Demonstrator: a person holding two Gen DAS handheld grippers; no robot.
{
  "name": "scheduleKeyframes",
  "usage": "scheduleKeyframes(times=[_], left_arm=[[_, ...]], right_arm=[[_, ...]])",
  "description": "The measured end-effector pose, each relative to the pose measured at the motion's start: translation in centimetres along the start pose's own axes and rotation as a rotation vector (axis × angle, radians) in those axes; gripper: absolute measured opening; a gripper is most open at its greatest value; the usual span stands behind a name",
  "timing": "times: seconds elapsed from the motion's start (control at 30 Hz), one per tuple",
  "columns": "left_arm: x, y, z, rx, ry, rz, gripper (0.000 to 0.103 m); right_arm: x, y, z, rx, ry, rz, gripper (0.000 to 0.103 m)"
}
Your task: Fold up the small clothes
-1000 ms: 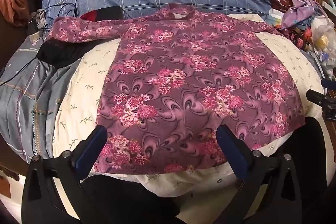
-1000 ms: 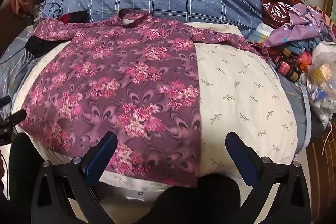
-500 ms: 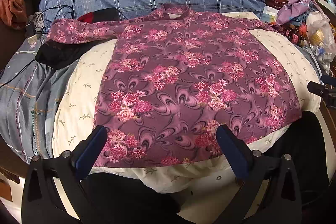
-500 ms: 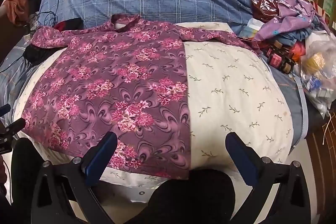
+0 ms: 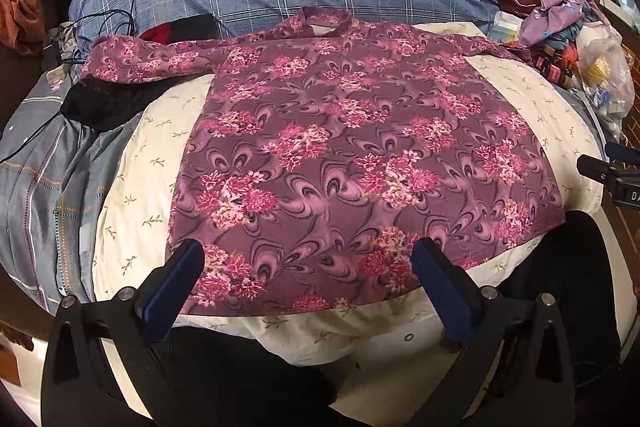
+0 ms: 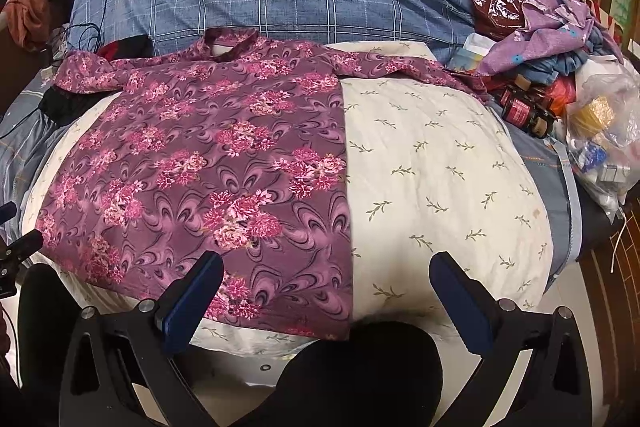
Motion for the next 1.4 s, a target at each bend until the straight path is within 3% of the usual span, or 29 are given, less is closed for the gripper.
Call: scheduleKeyframes(times=[1.4], left_arm=[[0.05, 0.22, 0.72, 0.012, -0.005, -0.010, 0.103]], right_arm=[[0.90, 0.30, -0.24, -0.010, -0.002, -0.014, 0.103]])
Point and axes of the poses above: each gripper's, at about its wrist camera, not at the fingertips, and x roughly the way its jaws point, z to its right, y to its top, the point moved 7 cm from there along x, roughly the way its jaws point, and after that the axes turned 13 degrees about y, right-handed, at the moved point
